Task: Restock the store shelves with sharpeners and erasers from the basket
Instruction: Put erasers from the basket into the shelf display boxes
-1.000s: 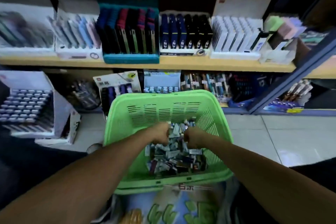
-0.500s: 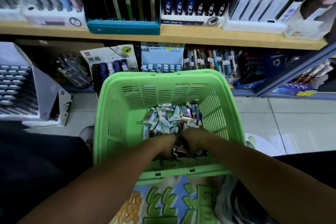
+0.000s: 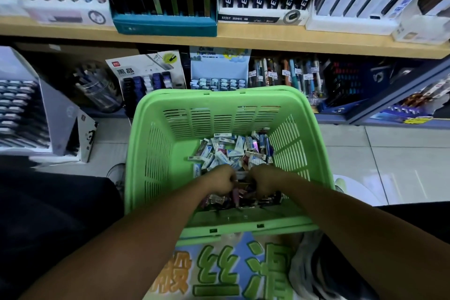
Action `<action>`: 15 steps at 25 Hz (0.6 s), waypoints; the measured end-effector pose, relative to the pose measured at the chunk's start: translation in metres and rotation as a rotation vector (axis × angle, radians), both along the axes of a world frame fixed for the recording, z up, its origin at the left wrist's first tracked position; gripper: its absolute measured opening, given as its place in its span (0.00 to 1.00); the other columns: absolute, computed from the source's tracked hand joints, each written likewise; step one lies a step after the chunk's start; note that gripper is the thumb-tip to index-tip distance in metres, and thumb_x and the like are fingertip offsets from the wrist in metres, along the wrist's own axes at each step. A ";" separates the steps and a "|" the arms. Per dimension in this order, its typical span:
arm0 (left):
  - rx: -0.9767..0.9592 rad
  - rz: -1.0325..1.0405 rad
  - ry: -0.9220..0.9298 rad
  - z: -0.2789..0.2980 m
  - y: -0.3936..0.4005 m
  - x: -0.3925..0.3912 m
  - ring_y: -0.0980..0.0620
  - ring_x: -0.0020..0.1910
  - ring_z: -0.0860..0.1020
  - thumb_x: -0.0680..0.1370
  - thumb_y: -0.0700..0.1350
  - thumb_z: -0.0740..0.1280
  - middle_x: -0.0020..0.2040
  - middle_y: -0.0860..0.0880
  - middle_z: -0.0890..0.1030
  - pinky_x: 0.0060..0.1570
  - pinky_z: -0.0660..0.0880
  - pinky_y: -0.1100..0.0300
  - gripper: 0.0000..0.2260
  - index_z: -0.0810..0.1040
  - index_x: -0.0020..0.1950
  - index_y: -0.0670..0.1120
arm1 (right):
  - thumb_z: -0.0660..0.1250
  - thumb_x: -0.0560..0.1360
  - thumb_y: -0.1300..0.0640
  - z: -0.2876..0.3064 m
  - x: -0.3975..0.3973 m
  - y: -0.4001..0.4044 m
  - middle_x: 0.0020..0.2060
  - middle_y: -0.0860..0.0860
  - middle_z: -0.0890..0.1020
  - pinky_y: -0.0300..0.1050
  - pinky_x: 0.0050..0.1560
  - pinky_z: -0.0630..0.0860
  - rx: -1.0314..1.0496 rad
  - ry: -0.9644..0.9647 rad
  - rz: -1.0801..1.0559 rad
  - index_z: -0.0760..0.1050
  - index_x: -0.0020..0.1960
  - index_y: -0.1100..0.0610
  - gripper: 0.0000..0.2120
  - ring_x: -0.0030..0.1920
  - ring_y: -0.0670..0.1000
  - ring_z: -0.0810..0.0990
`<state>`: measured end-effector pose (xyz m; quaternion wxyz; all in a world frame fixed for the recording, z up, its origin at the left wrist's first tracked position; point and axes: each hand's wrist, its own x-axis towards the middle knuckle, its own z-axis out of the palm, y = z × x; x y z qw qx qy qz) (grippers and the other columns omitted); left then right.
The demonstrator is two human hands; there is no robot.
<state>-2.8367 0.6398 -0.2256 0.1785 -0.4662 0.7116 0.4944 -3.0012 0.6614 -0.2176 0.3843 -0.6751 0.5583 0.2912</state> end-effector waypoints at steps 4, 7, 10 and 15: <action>0.108 0.124 0.011 0.003 -0.006 0.008 0.44 0.40 0.82 0.81 0.41 0.66 0.41 0.44 0.80 0.39 0.80 0.54 0.06 0.79 0.46 0.41 | 0.78 0.70 0.54 -0.001 -0.001 -0.003 0.54 0.56 0.83 0.41 0.45 0.71 0.089 -0.024 -0.002 0.80 0.59 0.59 0.20 0.48 0.54 0.80; 0.106 0.079 -0.055 0.005 0.000 0.010 0.53 0.30 0.76 0.79 0.41 0.68 0.36 0.48 0.77 0.27 0.71 0.63 0.05 0.76 0.44 0.44 | 0.79 0.69 0.52 -0.005 0.005 -0.005 0.50 0.56 0.81 0.42 0.45 0.71 0.114 0.009 0.047 0.79 0.52 0.59 0.18 0.47 0.55 0.78; 0.135 0.000 -0.103 0.000 0.007 0.010 0.51 0.35 0.79 0.78 0.39 0.68 0.42 0.47 0.80 0.30 0.75 0.61 0.08 0.78 0.56 0.40 | 0.79 0.69 0.51 -0.010 0.008 -0.003 0.47 0.54 0.78 0.44 0.44 0.72 0.151 0.020 0.082 0.76 0.50 0.57 0.17 0.45 0.54 0.77; 0.129 -0.080 -0.130 -0.003 0.011 0.003 0.47 0.43 0.78 0.78 0.37 0.64 0.49 0.43 0.78 0.38 0.74 0.57 0.12 0.75 0.61 0.38 | 0.76 0.72 0.58 -0.002 -0.001 -0.011 0.45 0.53 0.81 0.39 0.41 0.76 0.080 -0.047 -0.092 0.80 0.55 0.61 0.14 0.41 0.50 0.78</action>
